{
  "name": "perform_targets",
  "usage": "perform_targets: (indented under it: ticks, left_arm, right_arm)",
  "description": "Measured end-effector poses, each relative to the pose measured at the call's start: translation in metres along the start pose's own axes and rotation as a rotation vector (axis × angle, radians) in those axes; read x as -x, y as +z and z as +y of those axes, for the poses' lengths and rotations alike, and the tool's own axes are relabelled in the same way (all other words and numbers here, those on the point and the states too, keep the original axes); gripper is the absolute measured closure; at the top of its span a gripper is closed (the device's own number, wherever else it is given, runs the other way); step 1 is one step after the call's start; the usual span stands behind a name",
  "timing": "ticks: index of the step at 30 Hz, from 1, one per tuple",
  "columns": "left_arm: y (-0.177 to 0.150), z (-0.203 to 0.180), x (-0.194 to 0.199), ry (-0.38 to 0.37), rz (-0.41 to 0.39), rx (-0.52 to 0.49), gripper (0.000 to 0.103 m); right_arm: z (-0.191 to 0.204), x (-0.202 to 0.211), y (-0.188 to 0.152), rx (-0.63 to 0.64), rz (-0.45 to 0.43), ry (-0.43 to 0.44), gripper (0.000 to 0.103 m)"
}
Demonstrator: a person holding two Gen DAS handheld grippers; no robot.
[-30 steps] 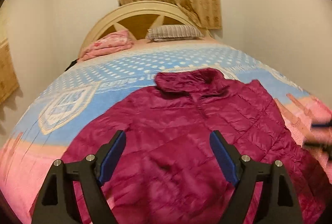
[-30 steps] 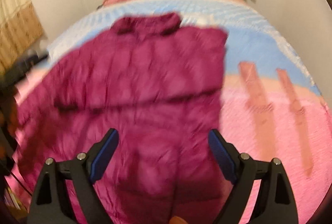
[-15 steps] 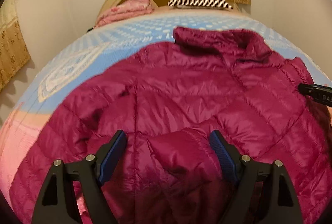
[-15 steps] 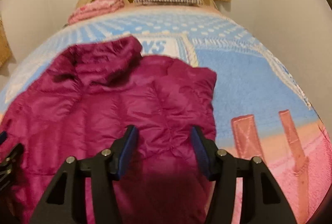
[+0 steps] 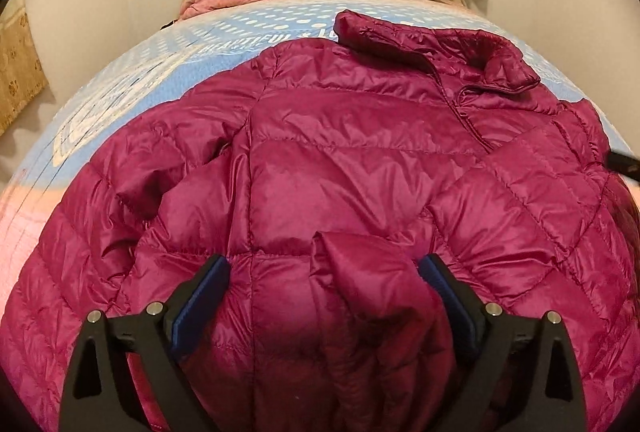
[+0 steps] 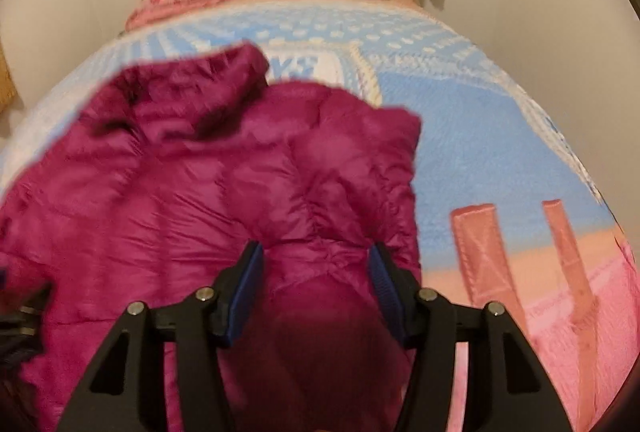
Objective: Fold large clothes
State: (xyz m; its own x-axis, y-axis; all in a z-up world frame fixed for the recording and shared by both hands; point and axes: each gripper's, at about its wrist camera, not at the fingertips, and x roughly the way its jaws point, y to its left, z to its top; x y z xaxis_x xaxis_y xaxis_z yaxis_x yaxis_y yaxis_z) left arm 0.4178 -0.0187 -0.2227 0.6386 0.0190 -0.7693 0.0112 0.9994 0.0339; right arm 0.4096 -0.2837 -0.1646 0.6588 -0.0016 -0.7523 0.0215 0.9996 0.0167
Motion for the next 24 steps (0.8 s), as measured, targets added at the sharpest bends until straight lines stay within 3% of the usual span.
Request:
perform_targets:
  ticks: [5,11,24]
  left_arm:
    - [0.002,0.001,-0.002,-0.004,0.008,0.003,0.004]
    - [0.002,0.003,-0.003,-0.021,0.015,0.012,0.002]
    - [0.004,0.005,-0.001,-0.039,0.009,0.016,0.001]
  right_arm:
    - [0.043,0.049,-0.014,0.092,-0.063,0.1,0.037]
    - [0.073,0.02,-0.052,0.151,0.02,0.128,0.037]
    - [0.077,0.003,-0.065,0.16,-0.001,0.094,0.034]
